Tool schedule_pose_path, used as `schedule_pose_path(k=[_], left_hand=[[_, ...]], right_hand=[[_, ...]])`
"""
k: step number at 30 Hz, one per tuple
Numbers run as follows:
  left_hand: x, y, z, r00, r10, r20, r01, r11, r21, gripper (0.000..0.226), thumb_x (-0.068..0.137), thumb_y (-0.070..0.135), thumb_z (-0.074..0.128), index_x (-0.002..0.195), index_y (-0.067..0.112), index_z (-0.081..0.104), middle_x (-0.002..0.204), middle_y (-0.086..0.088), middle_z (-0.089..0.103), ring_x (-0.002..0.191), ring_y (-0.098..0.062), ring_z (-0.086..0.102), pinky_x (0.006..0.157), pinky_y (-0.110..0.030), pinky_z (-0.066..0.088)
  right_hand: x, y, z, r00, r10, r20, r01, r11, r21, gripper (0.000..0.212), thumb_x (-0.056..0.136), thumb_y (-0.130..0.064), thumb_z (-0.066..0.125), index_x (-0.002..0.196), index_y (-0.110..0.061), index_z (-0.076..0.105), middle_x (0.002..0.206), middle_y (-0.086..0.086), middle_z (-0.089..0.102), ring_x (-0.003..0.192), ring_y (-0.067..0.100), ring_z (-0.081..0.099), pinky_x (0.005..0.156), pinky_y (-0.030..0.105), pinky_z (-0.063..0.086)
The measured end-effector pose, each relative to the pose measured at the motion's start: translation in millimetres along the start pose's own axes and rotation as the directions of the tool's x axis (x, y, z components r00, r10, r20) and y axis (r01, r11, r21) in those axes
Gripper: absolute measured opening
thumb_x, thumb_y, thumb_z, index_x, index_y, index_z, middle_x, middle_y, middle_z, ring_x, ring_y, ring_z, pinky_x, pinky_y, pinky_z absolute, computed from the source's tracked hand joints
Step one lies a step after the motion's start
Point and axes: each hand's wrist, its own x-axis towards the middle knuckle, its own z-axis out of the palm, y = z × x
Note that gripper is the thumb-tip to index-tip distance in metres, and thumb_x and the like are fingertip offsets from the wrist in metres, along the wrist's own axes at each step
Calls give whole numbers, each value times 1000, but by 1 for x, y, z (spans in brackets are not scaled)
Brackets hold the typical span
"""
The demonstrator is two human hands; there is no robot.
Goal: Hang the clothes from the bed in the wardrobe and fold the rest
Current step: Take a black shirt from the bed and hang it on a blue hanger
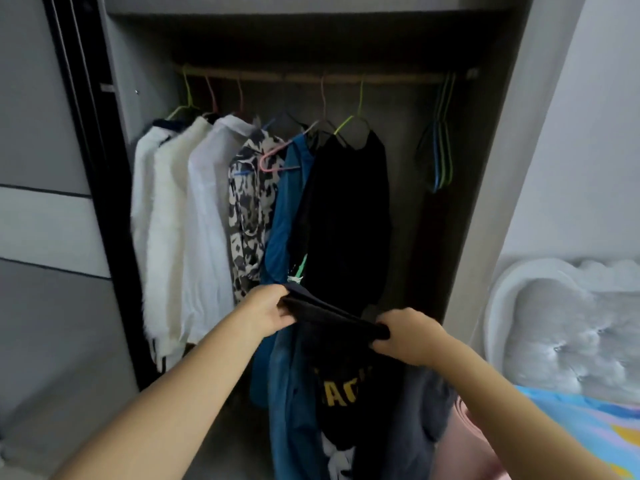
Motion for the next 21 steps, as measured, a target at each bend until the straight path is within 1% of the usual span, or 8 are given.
schedule_pose_path(k=[2,7,10,13,15,18,19,21], left_hand=[[19,5,18,999,-29,23,28,999,21,12,97,5,45,96,2,57,79,-12,59,69,-23,56,58,-35,52],[66,28,53,995,-33,95,12,976,216,17,89,20,59,83,4,59,80,-12,64,77,-25,59,77,-33,50],[99,49,66,973,-127,191,87,975,204,16,87,21,63,89,6,57,85,-12,61,71,-24,59,57,-31,48],[124,63,82,946,-180,270,122,968,219,17,87,21,62,87,4,59,78,-12,61,68,-24,59,59,-31,49],[139,67,91,926,-203,318,132,964,229,19,90,20,60,88,1,60,78,-13,61,70,-26,59,66,-34,49],[152,64,102,910,-228,347,142,956,255,24,93,21,56,101,-2,59,84,-15,59,77,-29,58,77,-37,48],[157,63,104,909,-232,346,147,956,254,27,93,22,57,106,-2,58,86,-16,59,79,-29,58,79,-38,49],[162,64,108,896,-245,370,159,956,247,28,93,23,57,108,-1,57,85,-17,59,75,-29,58,80,-40,49]], right_hand=[[19,7,3,991,87,106,-76,992,-103,38,87,-42,56,116,-17,59,112,5,62,103,26,61,80,32,50],[60,16,-5,953,226,200,-200,969,-141,47,86,-50,59,114,-12,60,112,6,64,103,25,61,79,32,48],[87,13,-15,904,281,323,-297,955,2,41,85,-46,64,102,-8,64,92,6,69,74,18,66,65,26,52],[105,2,-41,853,336,400,-413,902,123,37,93,-31,57,108,2,63,82,4,67,61,13,62,55,19,50],[112,-4,-72,886,369,281,-408,908,93,36,97,-30,50,110,1,64,90,8,70,66,16,63,56,19,49],[119,-9,-132,900,433,-41,-433,901,28,32,97,-34,47,101,-9,67,86,6,72,71,18,67,67,27,52],[123,-9,-151,875,445,-192,-452,892,12,30,97,-34,48,99,-13,67,86,7,71,75,21,67,69,32,53],[138,-4,-186,740,431,-517,-511,859,-16,24,96,-32,47,102,-19,67,93,7,67,80,26,61,66,34,49]])
